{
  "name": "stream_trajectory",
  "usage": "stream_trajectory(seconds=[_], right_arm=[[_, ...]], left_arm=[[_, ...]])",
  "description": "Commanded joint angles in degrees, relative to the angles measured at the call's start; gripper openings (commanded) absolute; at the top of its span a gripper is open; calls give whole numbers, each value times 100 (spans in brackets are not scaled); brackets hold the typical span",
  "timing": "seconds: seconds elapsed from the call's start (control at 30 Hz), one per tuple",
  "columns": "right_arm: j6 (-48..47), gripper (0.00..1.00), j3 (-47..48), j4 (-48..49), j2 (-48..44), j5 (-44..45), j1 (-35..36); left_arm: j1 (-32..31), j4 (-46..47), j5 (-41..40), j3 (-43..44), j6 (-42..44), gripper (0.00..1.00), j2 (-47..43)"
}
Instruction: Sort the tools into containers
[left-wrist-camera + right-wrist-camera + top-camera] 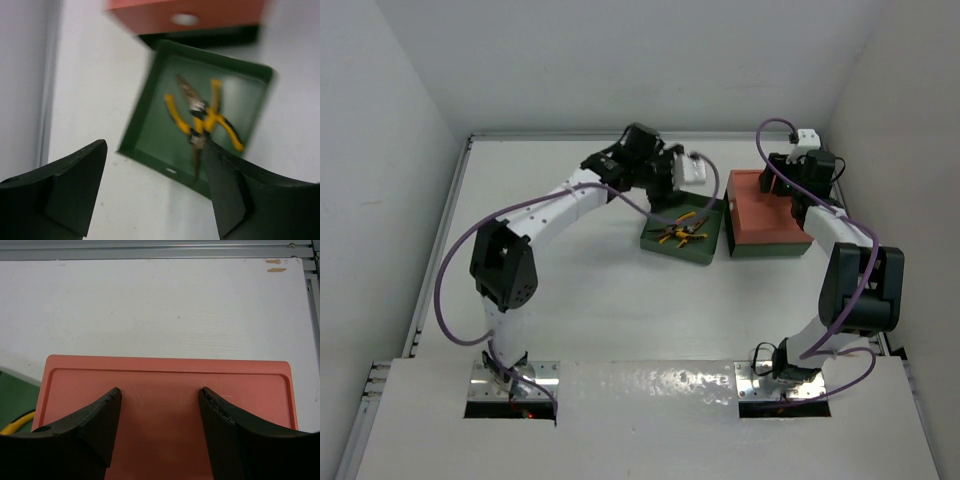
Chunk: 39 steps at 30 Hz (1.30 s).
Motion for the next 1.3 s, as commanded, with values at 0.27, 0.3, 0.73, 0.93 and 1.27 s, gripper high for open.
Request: stream_trajectory(seconds=[0.27,0.3,0.73,0.93,1.27], right_arm=[[165,64,-532,-2187,631,-52,-28],[165,64,-523,-2196,631,-52,-28],[148,64,-488,-2205,701,-35,-28],[174,64,-506,-2205,701,-70,-28],[191,64,-515,-2205,675,-61,-28]], left_arm=[[-551,-386,439,-1499,3328,82,155],[-551,-304,290,-1491,3257,80,268],[-604,-390,-283,-1395,3134,20,937],[-744,-75,-370,-1254,2327,6,1236],[-1087,295,-520,-1051,1402,0,1280]])
